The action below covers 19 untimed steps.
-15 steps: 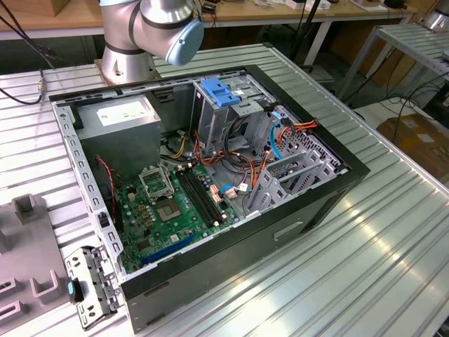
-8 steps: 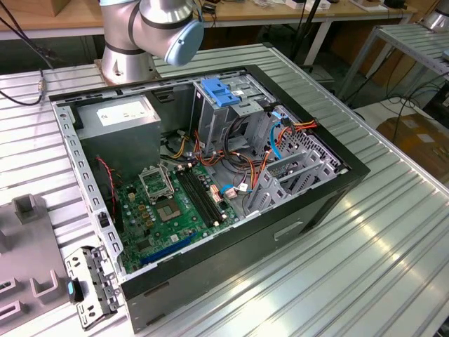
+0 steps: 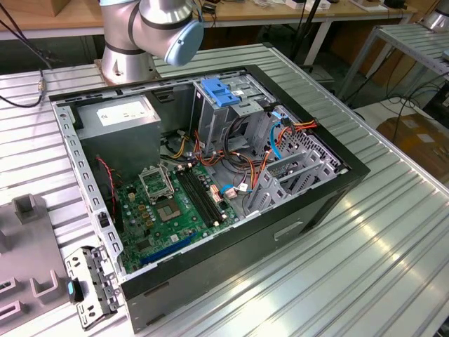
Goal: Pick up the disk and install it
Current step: 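Pick up the disk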
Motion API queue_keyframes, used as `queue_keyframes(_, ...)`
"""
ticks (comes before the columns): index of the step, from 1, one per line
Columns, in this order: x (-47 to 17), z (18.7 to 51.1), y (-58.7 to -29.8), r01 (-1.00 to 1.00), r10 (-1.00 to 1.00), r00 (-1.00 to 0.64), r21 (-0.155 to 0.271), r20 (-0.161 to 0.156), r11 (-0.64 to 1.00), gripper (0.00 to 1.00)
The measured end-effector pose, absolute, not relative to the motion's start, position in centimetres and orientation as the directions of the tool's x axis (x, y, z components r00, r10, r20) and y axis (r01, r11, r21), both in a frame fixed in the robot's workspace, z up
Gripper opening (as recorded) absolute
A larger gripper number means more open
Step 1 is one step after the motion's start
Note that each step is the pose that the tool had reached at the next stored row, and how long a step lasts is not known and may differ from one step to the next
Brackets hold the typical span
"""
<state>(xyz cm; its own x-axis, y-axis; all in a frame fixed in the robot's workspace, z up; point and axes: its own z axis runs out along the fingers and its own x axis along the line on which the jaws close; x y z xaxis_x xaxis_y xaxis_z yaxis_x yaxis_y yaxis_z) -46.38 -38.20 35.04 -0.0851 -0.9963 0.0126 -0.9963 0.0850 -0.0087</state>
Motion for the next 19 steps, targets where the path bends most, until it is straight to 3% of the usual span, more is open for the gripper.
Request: queue_keyframes(19,-47.0,31.0,-37.6,-0.996,-0.996,-0.085,-0.009,0.012,0.085,0.54)
